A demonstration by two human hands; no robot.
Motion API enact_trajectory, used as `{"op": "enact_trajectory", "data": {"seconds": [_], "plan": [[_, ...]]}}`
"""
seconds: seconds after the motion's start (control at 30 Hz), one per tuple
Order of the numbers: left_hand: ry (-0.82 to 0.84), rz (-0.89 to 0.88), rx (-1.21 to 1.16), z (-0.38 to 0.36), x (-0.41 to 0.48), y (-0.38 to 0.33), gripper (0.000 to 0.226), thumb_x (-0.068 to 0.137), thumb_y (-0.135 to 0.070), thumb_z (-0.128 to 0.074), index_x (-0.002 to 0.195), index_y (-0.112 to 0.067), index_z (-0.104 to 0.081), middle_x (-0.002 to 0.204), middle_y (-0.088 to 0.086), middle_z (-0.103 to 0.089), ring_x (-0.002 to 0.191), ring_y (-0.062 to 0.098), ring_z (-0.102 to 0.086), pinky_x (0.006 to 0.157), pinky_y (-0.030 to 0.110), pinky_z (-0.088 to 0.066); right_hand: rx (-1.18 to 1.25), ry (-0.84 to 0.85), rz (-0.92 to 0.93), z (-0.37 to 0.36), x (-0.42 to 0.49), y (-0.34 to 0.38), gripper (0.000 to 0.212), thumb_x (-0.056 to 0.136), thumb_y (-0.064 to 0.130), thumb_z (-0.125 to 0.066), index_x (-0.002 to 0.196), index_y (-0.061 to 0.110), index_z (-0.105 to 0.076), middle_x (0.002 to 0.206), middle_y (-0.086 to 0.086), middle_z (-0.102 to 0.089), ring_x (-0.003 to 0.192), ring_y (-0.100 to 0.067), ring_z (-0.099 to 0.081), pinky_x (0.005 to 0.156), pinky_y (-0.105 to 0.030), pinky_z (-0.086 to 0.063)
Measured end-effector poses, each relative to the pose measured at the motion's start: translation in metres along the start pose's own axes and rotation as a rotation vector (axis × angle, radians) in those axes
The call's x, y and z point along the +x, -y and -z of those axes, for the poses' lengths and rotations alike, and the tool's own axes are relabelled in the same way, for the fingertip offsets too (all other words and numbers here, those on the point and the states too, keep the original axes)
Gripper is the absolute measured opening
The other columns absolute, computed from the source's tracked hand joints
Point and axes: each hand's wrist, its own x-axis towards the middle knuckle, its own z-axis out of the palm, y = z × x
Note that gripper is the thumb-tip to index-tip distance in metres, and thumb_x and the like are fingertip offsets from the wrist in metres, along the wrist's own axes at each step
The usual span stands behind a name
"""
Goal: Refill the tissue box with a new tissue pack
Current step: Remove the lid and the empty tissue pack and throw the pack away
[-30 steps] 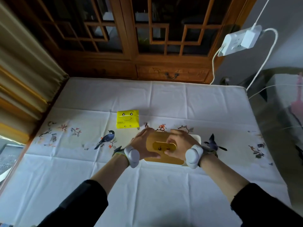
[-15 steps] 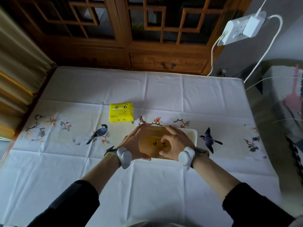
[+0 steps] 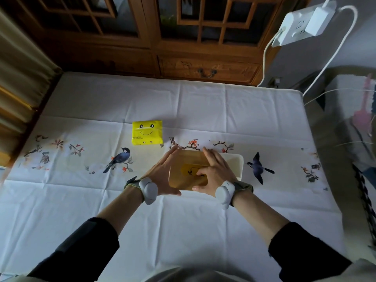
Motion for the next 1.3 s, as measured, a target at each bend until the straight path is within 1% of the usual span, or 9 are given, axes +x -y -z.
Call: {"op": "enact_trajectory", "data": {"seconds": [0.17,0.23,0.3,0.43,0.63,0.8,0.93,1.1,1.3], "plan": [[0.002,0.034,-0.038,-0.001,0.003,0.006,0.143,0.041,-0.038,-0.092,0.148,-0.02,0.001,0.158,0.003,-0.012,0.143,0.02,-0.021,0.114,0.028,-0.025,-0.019,-0.003,-0.031,-0.001,-0.001,0.007,0.043,0.064,0.057,-0.07,0.096,0.029,-0.07,0.158,0.004,0.002,0.141,-0.029,-0.001,0.114,-0.046,-0.014],[0.0,0.053,-0.047,-0.003,0.002,0.009,0.143,0.041,-0.038,-0.092,0.148,-0.019,0.002,0.156,0.003,-0.013,0.141,0.02,-0.025,0.111,0.027,-0.027,-0.012,-0.055,-0.039,-0.001,-0.002,0.012,0.042,0.062,0.055,-0.071,0.092,0.027,-0.069,0.153,0.003,-0.014,0.134,-0.03,-0.012,0.109,-0.047,-0.024],[-0.005,0.077,-0.072,-0.005,0.002,0.012,0.143,0.042,-0.038,-0.092,0.148,-0.02,0.002,0.154,0.002,-0.017,0.137,0.017,-0.029,0.108,0.023,-0.028,-0.015,-0.075,-0.03,-0.003,-0.003,0.016,0.042,0.063,0.052,-0.073,0.095,0.025,-0.067,0.137,0.0,-0.031,0.123,-0.029,-0.025,0.104,-0.045,-0.033],[-0.007,0.09,-0.117,-0.007,0.002,0.014,0.145,0.041,-0.038,-0.092,0.148,-0.02,0.003,0.153,0.001,-0.02,0.133,0.009,-0.028,0.107,0.022,-0.027,0.038,0.008,0.004,-0.006,0.0,0.018,0.044,0.071,0.041,-0.073,0.108,0.019,-0.06,0.119,0.0,-0.041,0.112,-0.026,-0.039,0.1,-0.037,-0.038],[-0.004,0.069,-0.111,-0.009,0.003,0.016,0.144,0.043,-0.045,-0.09,0.147,-0.028,0.009,0.154,0.002,-0.018,0.14,0.02,-0.027,0.111,0.029,-0.029,0.084,0.136,-0.038,-0.008,0.003,0.027,0.052,0.079,0.041,-0.067,0.123,0.021,-0.05,0.127,-0.001,-0.055,0.118,-0.024,-0.048,0.098,-0.035,-0.04],[-0.027,0.053,-0.095,-0.012,0.003,0.018,0.143,0.043,-0.048,-0.087,0.145,-0.03,0.011,0.154,0.005,-0.019,0.138,0.025,-0.032,0.109,0.038,-0.037,0.079,0.169,-0.07,-0.006,0.005,0.033,0.054,0.08,0.037,-0.068,0.127,0.018,-0.048,0.133,-0.004,-0.054,0.123,-0.026,-0.046,0.105,-0.037,-0.035],[-0.049,0.085,-0.088,-0.014,0.003,0.02,0.142,0.042,-0.045,-0.088,0.146,-0.031,0.007,0.153,0.002,-0.024,0.134,0.023,-0.037,0.104,0.028,-0.037,0.09,0.179,-0.076,-0.004,0.004,0.036,0.055,0.081,0.034,-0.068,0.129,0.016,-0.048,0.133,-0.006,-0.052,0.123,-0.028,-0.046,0.106,-0.038,-0.034],[-0.033,0.105,-0.151,-0.015,0.002,0.022,0.138,0.043,-0.04,-0.089,0.146,-0.027,0.002,0.147,-0.003,-0.032,0.135,0.015,-0.034,0.103,0.022,-0.031,0.116,0.175,-0.093,-0.006,0.005,0.035,0.055,0.081,0.033,-0.069,0.129,0.016,-0.048,0.135,-0.007,-0.051,0.125,-0.028,-0.044,0.107,-0.039,-0.033],[-0.034,0.104,-0.132,-0.016,0.003,0.019,0.134,0.043,-0.042,-0.088,0.145,-0.031,-0.001,0.145,0.002,-0.037,0.132,0.022,-0.04,0.101,0.027,-0.037,0.127,0.202,-0.094,-0.006,0.004,0.034,0.056,0.081,0.035,-0.067,0.129,0.015,-0.046,0.135,-0.007,-0.05,0.126,-0.027,-0.043,0.107,-0.039,-0.032]]}}
